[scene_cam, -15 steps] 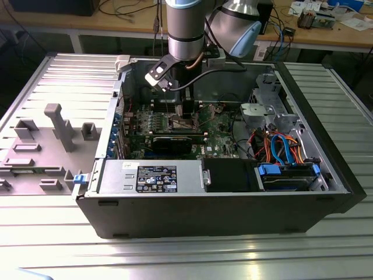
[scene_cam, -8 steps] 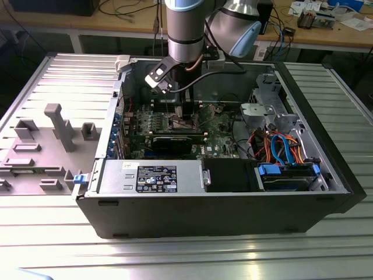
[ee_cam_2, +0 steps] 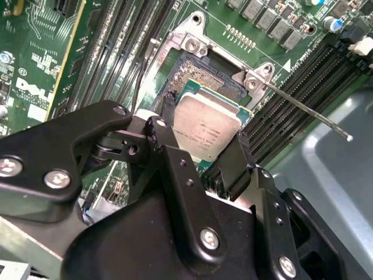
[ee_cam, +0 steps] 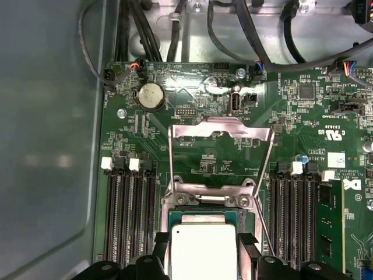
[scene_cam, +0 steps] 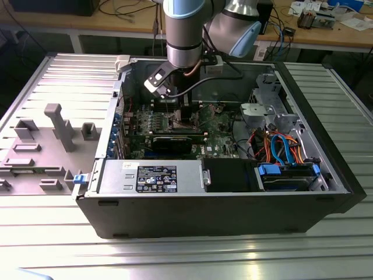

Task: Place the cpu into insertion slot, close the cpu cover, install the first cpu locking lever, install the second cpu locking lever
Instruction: 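Place the cpu into insertion slot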

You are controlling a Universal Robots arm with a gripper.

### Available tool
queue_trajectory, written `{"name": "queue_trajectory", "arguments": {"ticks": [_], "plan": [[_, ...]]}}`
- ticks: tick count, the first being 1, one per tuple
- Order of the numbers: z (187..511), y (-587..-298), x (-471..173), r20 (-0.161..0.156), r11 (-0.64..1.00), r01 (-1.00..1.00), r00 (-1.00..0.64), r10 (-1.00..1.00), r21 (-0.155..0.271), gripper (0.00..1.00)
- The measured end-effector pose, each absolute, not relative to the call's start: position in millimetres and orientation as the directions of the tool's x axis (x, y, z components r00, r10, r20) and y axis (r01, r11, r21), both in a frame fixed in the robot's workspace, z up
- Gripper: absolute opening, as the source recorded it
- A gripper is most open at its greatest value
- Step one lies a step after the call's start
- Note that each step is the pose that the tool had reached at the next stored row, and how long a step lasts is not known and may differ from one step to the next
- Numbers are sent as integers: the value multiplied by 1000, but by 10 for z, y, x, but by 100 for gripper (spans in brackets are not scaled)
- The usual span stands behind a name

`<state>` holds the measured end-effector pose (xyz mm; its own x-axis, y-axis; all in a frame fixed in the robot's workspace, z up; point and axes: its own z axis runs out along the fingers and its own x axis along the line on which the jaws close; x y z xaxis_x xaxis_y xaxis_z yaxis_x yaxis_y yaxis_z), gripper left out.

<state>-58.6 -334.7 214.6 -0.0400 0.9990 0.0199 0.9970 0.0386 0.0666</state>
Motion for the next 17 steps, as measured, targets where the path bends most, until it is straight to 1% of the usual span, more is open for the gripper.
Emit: {"name": "queue_trajectory", "arguments": {"ticks": [5,8,17], "plan": [[2131,-3381,-585,14,36,997,-37,999,62,55],[2122,-3382,-584,15,34,999,-34,999,26,55],[2048,-3382,-565,15,3,1000,-4,1000,26,55]]}}
